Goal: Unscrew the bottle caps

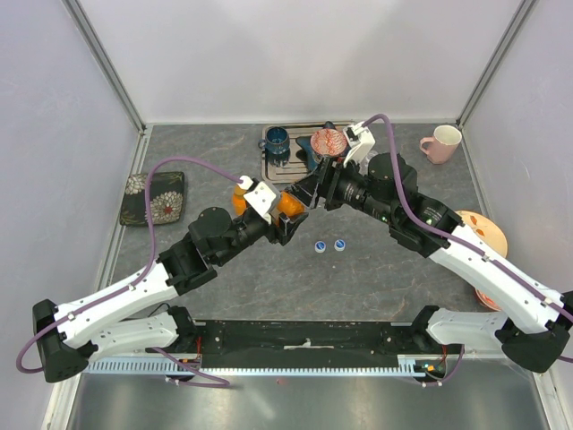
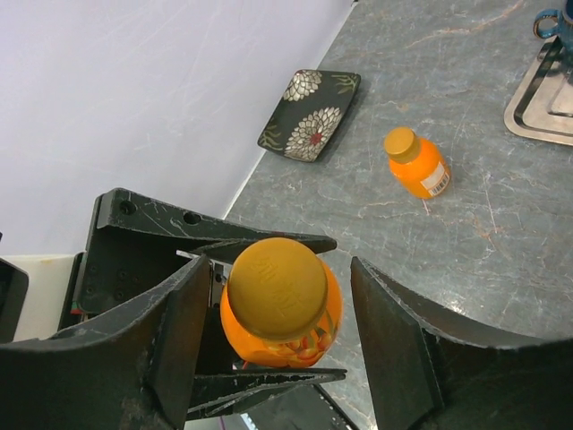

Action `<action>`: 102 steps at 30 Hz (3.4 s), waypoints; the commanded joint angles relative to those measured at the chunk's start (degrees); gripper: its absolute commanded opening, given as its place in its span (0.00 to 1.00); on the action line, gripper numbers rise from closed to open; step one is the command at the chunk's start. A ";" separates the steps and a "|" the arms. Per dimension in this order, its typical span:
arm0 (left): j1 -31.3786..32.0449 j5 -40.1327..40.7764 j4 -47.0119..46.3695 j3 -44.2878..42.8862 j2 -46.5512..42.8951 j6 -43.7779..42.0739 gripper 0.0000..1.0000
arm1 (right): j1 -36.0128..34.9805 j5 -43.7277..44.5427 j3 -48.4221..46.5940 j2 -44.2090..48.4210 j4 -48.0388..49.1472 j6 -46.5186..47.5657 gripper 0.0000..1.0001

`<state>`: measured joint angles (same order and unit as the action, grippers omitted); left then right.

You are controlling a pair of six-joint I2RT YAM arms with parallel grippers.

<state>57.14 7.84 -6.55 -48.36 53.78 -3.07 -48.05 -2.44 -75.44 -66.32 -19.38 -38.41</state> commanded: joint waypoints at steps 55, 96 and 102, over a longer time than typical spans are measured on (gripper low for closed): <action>-17.31 -61.49 -14.78 -4.55 0.79 28.61 0.34 | -0.29 -20.28 1.26 2.87 7.07 13.61 0.00; -18.82 -79.99 -19.74 -4.55 7.48 35.33 0.04 | -0.29 -47.94 3.19 5.95 8.74 27.87 0.07; -18.82 -78.50 -15.79 -4.55 6.34 31.99 0.03 | -0.20 -41.00 1.97 5.50 8.57 26.02 0.38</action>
<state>38.74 -75.09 -26.55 -50.17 61.78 34.63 -47.55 -47.44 -71.50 -60.84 -9.30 -10.44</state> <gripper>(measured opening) 0.698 0.487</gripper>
